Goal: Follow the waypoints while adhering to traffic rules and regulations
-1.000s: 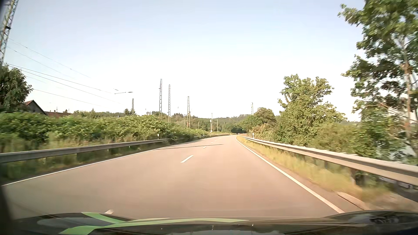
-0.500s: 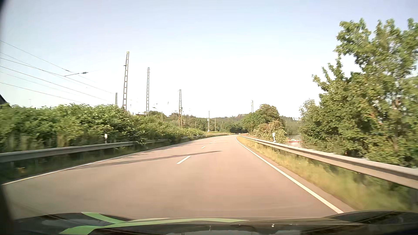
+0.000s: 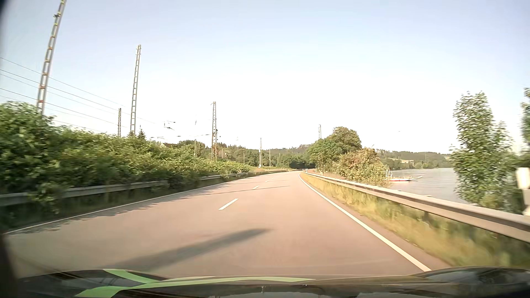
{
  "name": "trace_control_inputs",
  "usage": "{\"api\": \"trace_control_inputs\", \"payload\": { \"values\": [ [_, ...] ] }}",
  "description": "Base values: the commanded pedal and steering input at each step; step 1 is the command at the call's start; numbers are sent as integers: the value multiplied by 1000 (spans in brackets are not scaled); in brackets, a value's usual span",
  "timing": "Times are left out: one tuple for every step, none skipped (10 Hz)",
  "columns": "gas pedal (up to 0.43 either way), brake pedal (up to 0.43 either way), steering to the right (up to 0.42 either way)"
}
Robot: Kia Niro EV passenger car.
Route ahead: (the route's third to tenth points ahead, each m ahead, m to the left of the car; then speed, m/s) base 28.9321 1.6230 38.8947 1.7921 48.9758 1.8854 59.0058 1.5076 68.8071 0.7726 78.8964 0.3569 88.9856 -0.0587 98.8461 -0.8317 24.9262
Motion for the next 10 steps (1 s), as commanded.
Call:
{"api": "trace_control_inputs", "payload": {
  "values": [
    [79,0,2],
    [98,0,2],
    [130,0,2],
    [150,0,2],
    [157,0,2],
    [157,0,1],
    [169,0,0],
    [189,0,-1],
    [197,0,-2],
    [197,0,-1]
  ]
}}
